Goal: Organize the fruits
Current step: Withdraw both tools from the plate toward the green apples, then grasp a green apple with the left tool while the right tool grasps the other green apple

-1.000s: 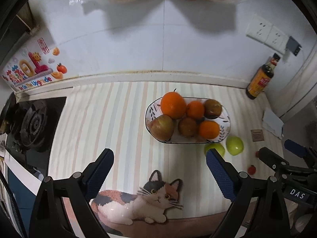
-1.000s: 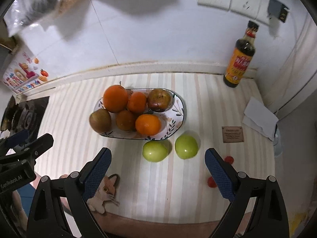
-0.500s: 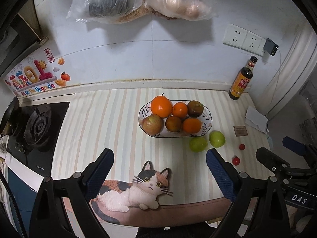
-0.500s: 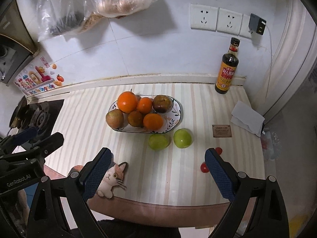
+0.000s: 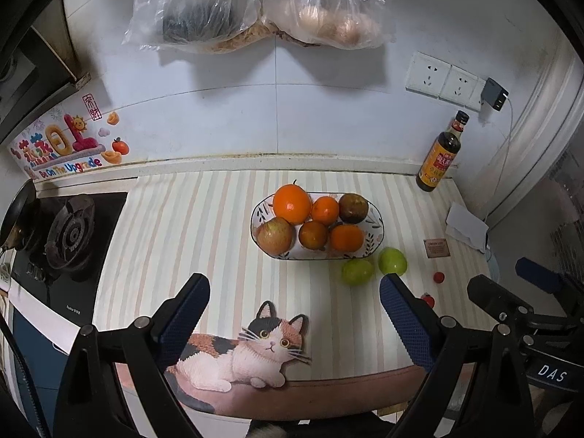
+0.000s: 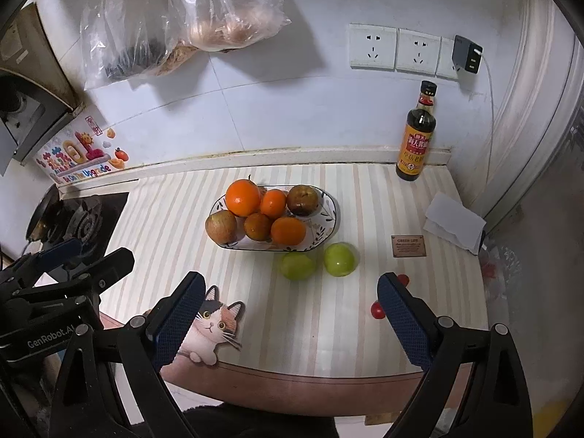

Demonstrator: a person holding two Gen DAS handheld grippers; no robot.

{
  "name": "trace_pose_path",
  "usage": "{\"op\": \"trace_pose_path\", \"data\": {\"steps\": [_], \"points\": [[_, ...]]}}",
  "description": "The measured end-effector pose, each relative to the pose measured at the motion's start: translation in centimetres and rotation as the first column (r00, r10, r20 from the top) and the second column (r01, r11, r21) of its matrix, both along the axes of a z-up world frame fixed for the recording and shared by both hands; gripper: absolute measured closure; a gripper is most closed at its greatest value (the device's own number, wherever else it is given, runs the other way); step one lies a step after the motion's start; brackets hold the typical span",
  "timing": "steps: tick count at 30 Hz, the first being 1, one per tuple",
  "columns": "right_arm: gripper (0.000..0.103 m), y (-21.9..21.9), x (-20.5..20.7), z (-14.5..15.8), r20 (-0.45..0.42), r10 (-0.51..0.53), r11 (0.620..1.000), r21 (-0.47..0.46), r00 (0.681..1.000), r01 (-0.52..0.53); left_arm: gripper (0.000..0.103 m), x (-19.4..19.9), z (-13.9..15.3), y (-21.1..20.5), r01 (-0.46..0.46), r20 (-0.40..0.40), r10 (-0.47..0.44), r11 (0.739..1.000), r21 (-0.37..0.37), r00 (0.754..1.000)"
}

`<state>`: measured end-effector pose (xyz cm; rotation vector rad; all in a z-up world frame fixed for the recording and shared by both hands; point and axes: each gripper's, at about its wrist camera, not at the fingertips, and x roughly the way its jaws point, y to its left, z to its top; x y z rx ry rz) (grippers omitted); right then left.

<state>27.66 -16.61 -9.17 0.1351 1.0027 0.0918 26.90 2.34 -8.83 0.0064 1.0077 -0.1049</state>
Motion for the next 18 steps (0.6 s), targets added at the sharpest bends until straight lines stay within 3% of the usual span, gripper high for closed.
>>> {"op": "trace_pose_path", "data": {"steps": [3, 5, 11, 18], "points": [[0.006, -0.6, 0.9, -0.6, -0.009, -0.018, 1.0, 0.024, 1.0, 0.018, 0.007, 1.1, -0.6, 0.0, -0.029, -0.005, 0.029, 1.0, 0.003, 1.0], [0.005, -1.2, 1.6, -1.4, -0.023, -0.032, 0.998, 0.045, 0.999, 0.033, 0.0, 1.9, -1.1, -0.2, -0.03, -0.004, 0.03, 0.999, 0.013, 1.0], [0.005, -5.0, 4.7, -4.6, -0.073, -0.119, 0.99, 0.064, 0.99, 0.124, 0.0, 5.2, -4.2, -1.9, -0.023, -0.054, 0.025, 0.999, 0.045, 0.998], [0.005, -11.6, 9.4, -11.7, -0.206, -0.227, 0.964, 0.088, 0.952, 0.249, 0.0, 9.9, -10.3, -5.1, 0.032, -0.18, -0.017, 0.996, 0.081, 0.983]]}}
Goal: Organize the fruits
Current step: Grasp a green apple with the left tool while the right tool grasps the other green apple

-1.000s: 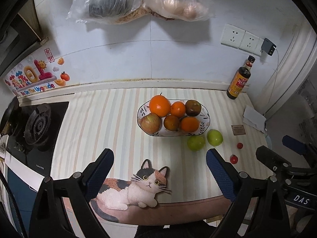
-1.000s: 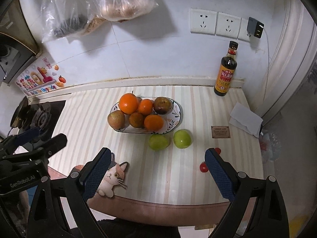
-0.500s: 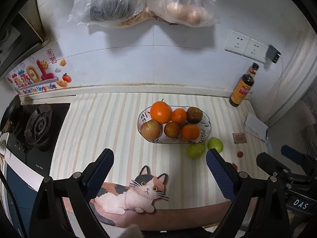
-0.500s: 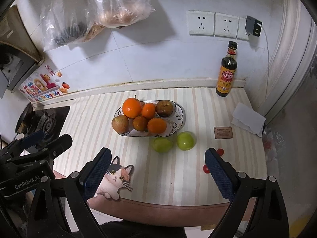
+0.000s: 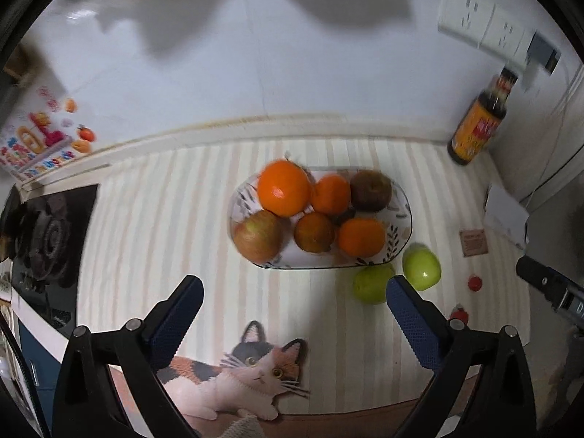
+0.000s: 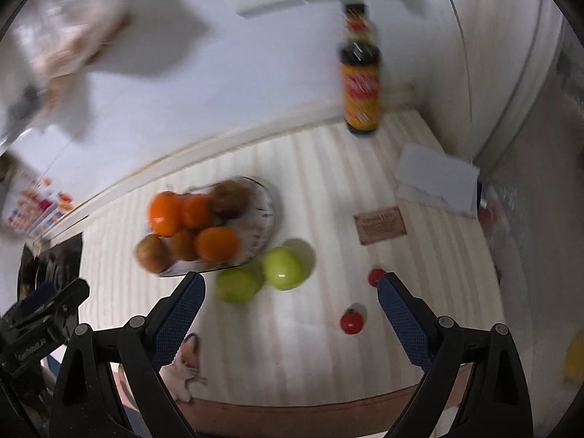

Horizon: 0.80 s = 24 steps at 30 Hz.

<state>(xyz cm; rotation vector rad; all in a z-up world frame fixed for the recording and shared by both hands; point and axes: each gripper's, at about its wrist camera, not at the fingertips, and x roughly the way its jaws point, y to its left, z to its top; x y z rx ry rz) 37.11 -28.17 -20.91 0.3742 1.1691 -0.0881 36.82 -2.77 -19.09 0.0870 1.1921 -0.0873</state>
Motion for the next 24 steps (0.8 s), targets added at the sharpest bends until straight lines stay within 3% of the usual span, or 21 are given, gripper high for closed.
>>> {"op": "trace_pose_path", "data": {"steps": [2, 7, 9, 10, 17, 20, 24], "points": [[0.005, -1.4, 0.9, -2.2, -0.035, -0.023, 0.999, 0.034, 0.999, 0.024, 0.0, 0.8, -1.5, -0.9, 0.012, -0.047, -0.013, 1.0, -0.009, 0.999], [0.007, -3.2, 2.8, -8.4, -0.115, -0.034, 0.974, 0.219, 0.993, 0.059, 0.0, 2.5, -6.5, -3.9, 0.068, -0.16, -0.073, 0.997, -0.031, 0.985], [0.018, -2.7, 3.6, -10.3, -0.133, -0.018, 0.963, 0.264, 0.991, 0.053, 0.0, 2.7, -7.9, -4.6, 0.086, -0.189, -0.089, 0.996, -0.022, 0.978], [0.019, -2.3, 4.3, -11.5, -0.146, -0.005, 0.957, 0.286, 0.989, 0.047, 0.0, 2.8, -8.7, -5.0, 0.094, -0.206, -0.096, 0.995, -0.022, 0.974], [0.02, 0.8, 7.6, -17.9, -0.218, 0.088, 0.924, 0.384, 0.972, 0.003, 0.001, 2.8, -11.0, -5.9, 0.122, -0.255, -0.122, 0.992, -0.015, 0.959], [0.041, 1.6, 7.8, -19.2, -0.22, 0.11, 0.927, 0.373, 0.969, -0.021, 0.001, 2.9, -11.8, -6.6, 0.142, -0.275, -0.144, 0.989, -0.029, 0.951], [0.041, 0.9, 6.7, -19.1, -0.224, 0.093, 0.937, 0.349, 0.97, -0.009, 0.001, 3.1, -12.8, -8.0, 0.179, -0.283, -0.183, 0.983, -0.041, 0.941]]}}
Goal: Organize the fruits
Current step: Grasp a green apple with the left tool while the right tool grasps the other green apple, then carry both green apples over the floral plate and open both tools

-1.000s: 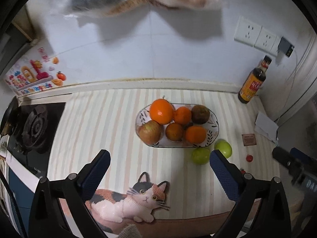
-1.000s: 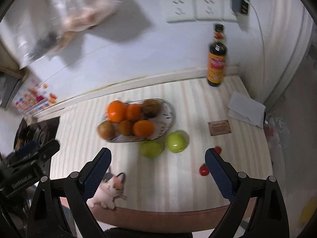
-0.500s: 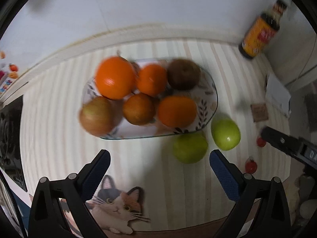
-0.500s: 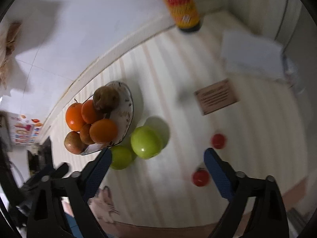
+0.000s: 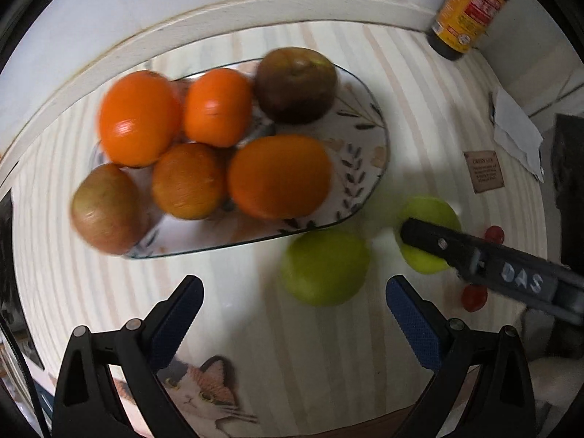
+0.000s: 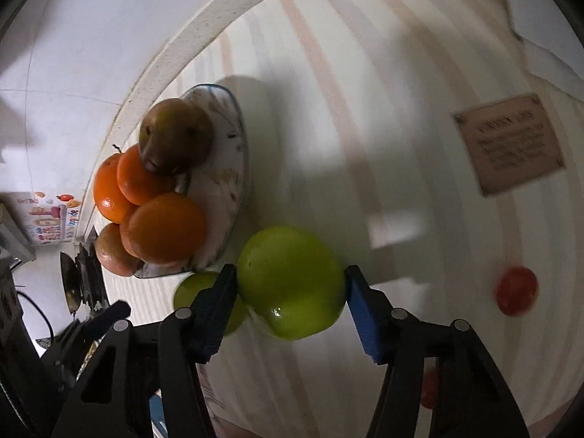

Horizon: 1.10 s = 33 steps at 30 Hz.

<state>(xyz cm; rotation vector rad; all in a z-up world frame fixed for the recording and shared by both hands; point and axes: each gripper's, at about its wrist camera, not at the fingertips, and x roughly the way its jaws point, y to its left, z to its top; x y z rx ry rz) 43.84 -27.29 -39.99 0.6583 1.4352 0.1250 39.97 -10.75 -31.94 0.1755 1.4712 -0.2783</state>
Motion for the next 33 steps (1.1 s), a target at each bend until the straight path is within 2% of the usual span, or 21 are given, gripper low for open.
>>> {"op": "trace_pose_path", "data": {"steps": [3, 5, 6, 8, 9, 10, 13, 17, 24, 28, 33], "points": [[0.041, -1.1, -1.2, 0.2, -0.01, -0.017, 1.0, -0.024, 1.0, 0.017, 0.003, 0.0, -0.8, -1.1, 0.023, -0.013, -0.023, 1.0, -0.022, 1.0], [0.041, -1.4, -1.9, 0.3, -0.019, -0.02, 0.999, -0.042, 1.0, 0.019, 0.016, -0.1, -1.3, -1.9, 0.045, -0.022, -0.046, 0.998, -0.046, 0.999], [0.041, -1.7, -2.1, 0.3, -0.019, -0.019, 0.999, -0.05, 1.0, 0.018, 0.028, -0.1, -1.5, -2.4, 0.057, -0.026, -0.058, 0.997, -0.049, 0.998], [0.041, -1.9, -2.5, 0.3, -0.019, -0.023, 0.998, -0.053, 1.0, 0.022, 0.029, -0.2, -1.8, -2.8, 0.066, -0.008, -0.066, 0.998, -0.019, 0.998], [0.041, -2.0, -2.6, 0.4, -0.02, -0.026, 0.998, -0.052, 0.999, 0.025, 0.033, -0.1, -1.9, -2.8, 0.063, 0.005, -0.063, 0.998, -0.008, 0.998], [0.041, -2.0, -2.6, 0.4, -0.02, -0.027, 0.998, -0.053, 0.999, 0.026, 0.045, -0.1, -1.8, -2.6, 0.058, 0.017, -0.058, 0.998, 0.001, 0.998], [0.041, -1.5, -2.6, 0.5, -0.016, -0.014, 0.998, -0.067, 1.0, 0.013, 0.046, 0.0, -1.7, -1.7, 0.041, 0.003, -0.041, 0.999, -0.034, 0.999], [0.041, -0.4, -3.0, 0.6, -0.019, 0.026, 0.997, -0.077, 0.999, -0.027, 0.046, -1.7, -1.0, 0.9, 0.027, 0.005, -0.027, 1.0, -0.011, 1.0], [0.041, 5.1, -5.0, 0.3, -0.022, 0.177, 0.983, -0.044, 0.984, -0.178, 0.046, -5.2, -0.4, 6.3, -0.055, -0.054, 0.055, 0.998, -0.008, 0.997], [0.041, 7.6, -5.6, 0.9, 0.008, 0.234, 0.966, -0.117, 0.972, -0.232, 0.046, -5.6, -1.0, 7.1, -0.096, -0.06, 0.094, 0.995, -0.026, 0.994], [0.041, 7.8, -5.7, 1.1, 0.013, 0.245, 0.961, -0.137, 0.97, -0.241, 0.046, -4.8, -0.8, 7.4, -0.1, -0.037, 0.099, 0.994, -0.034, 0.994]]}}
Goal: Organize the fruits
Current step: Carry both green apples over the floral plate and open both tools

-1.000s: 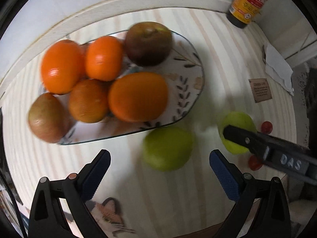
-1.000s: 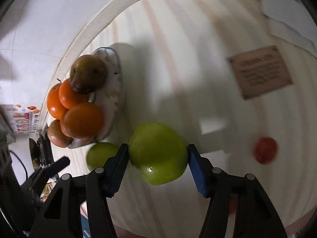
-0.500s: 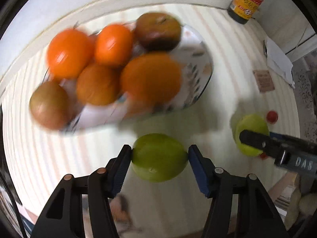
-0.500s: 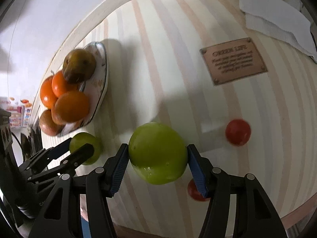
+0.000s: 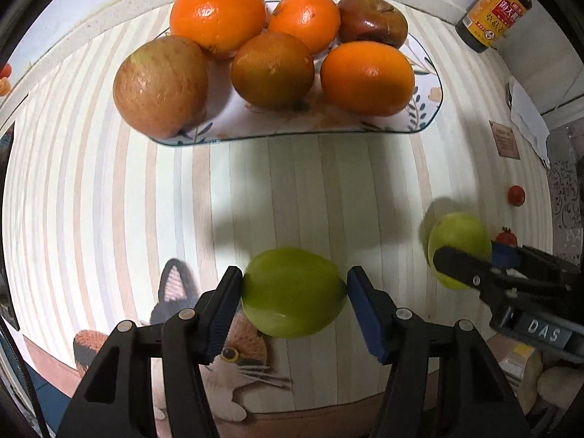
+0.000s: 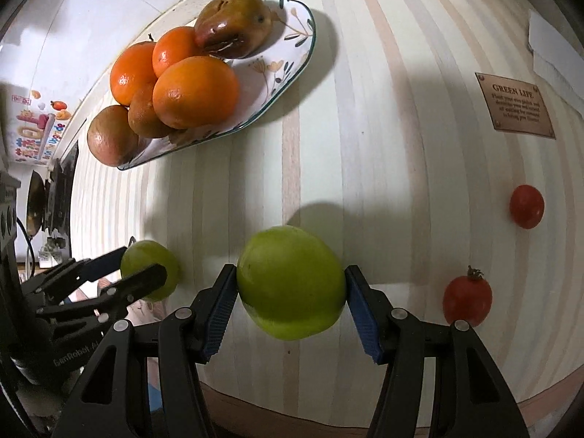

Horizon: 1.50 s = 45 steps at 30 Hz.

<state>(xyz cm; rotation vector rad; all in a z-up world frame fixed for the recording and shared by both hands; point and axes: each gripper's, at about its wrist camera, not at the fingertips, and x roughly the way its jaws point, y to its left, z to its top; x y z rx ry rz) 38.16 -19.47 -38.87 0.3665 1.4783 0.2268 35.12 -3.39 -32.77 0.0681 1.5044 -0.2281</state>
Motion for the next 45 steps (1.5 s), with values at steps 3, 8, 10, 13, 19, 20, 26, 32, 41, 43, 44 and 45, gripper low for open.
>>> {"op": "trace_pose_path", "data": {"steps": [3, 8, 10, 13, 19, 20, 26, 32, 41, 43, 44, 45], "points": [[0.041, -0.4, -0.2, 0.1, -0.007, 0.002, 1.0, 0.001, 1.0, -0.002, 0.046, 1.1, -0.3, -1.0, 0.006, 0.009, -0.006, 1.0, 0.006, 1.0], [0.041, 1.1, 0.1, -0.2, -0.001, 0.021, 1.0, -0.022, 1.0, -0.021, 0.046, 1.6, -0.6, -1.5, -0.012, 0.007, 0.012, 1.0, -0.002, 1.0], [0.041, 1.4, 0.0, -0.1, 0.0, 0.029, 0.999, -0.037, 1.0, -0.029, 0.047, 0.9, 0.0, -0.2, -0.025, -0.001, 0.025, 0.999, -0.022, 1.0], [0.041, 1.8, 0.1, -0.1, -0.005, 0.019, 0.999, -0.032, 1.0, -0.019, 0.047, 1.5, 1.8, 0.3, -0.039, 0.011, 0.04, 0.998, -0.053, 0.999], [0.041, 0.8, 1.4, 1.6, 0.011, -0.059, 0.996, 0.064, 0.998, 0.058, 0.047, 3.6, 8.0, 3.0, -0.088, 0.074, 0.102, 0.981, -0.174, 0.992], [0.041, 0.5, 1.9, 2.2, 0.019, -0.072, 0.995, 0.077, 0.997, 0.071, 0.047, 4.0, 8.9, 3.5, -0.093, 0.089, 0.111, 0.978, -0.189, 0.99], [0.041, -1.0, 6.4, 5.4, 0.097, -0.157, 0.983, 0.115, 0.983, 0.146, 0.047, 8.4, 14.6, 6.1, -0.124, 0.187, 0.176, 0.958, -0.259, 0.966], [0.041, -1.4, 11.4, 5.0, 0.119, -0.187, 0.982, 0.046, 0.975, 0.183, 0.06, 13.7, 14.1, 9.1, -0.184, 0.192, 0.228, 0.958, -0.22, 0.955], [0.041, -0.3, 12.9, 2.8, 0.104, -0.159, 0.986, -0.028, 0.982, 0.162, 0.06, 19.7, 5.0, 12.5, -0.278, 0.066, 0.289, 0.951, -0.135, 0.955], [0.041, -0.1, 12.9, 2.5, 0.079, -0.151, 0.987, -0.033, 0.985, 0.154, 0.06, 19.7, 3.1, 13.0, -0.292, 0.006, 0.297, 0.944, -0.156, 0.955], [0.041, 0.1, 12.7, 2.5, 0.081, -0.148, 0.988, -0.029, 0.986, 0.15, 0.06, 19.4, 2.2, 13.2, -0.31, -0.027, 0.311, 0.933, -0.181, 0.95], [0.041, 0.0, 12.6, 2.6, 0.077, -0.148, 0.989, -0.02, 0.986, 0.15, 0.06, 19.1, 1.4, 13.2, -0.317, -0.046, 0.314, 0.93, -0.187, 0.948]]}}
